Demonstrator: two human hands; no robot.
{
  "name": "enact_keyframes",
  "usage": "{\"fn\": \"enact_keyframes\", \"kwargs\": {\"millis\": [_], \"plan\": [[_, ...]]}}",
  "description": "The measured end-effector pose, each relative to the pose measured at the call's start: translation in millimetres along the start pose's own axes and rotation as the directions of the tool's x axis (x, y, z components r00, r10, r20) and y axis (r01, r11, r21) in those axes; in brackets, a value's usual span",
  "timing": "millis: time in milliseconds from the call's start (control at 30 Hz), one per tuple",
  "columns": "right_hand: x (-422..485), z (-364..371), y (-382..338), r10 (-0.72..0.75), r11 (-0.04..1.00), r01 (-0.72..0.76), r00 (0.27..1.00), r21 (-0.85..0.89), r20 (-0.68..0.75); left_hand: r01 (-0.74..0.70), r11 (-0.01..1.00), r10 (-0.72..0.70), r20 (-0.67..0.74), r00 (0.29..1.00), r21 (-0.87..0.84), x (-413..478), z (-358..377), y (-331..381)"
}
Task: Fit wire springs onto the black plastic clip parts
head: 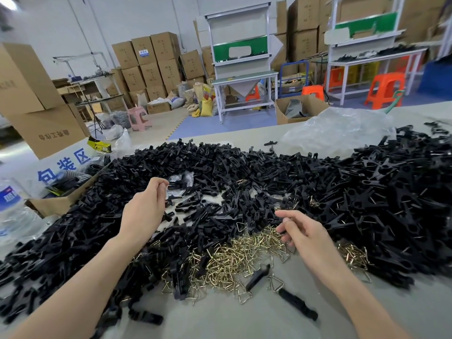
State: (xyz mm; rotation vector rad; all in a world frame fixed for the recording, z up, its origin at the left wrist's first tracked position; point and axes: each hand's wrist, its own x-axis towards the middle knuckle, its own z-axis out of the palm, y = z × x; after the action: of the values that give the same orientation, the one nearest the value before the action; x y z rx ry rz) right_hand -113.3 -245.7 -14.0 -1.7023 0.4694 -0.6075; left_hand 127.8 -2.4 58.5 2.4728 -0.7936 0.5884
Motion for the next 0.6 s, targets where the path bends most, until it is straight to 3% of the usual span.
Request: {"fn": "enact_keyframes", "kwargs": {"millis": [100,200,367,500,600], "plan": [[-2,0,-1,-0.007,1.0,0.007,1.0,0.008,0.003,0.005,0.992,-0.004,-0.005,1.0,0.125,0,1,9],[-3,-1,-2,-0.011,1.0,0.011,1.0,0.005,0.008,0.011,0.983,-0.031,0.104,0.994,0.184,-3,4,14],[-5,-1,-3,-0.016,1.0,0.016,1.0,0.011,0.006,0.092,0.995,-0.081,0.251,0.965,-0.031,-8,10,13],[-5,-1,-5,-0.012,1.0,0.012,1.0,0.001,0.005,0.123,0.987,-0.096,0.227,0.969,-0.106,-12,9,13],[-8,0,-8,-0.029,0.999,0.029,0.999,0.016,0.018,0.194,0.934,-0.149,0.164,0.975,-0.3,-16,1,28]]}}
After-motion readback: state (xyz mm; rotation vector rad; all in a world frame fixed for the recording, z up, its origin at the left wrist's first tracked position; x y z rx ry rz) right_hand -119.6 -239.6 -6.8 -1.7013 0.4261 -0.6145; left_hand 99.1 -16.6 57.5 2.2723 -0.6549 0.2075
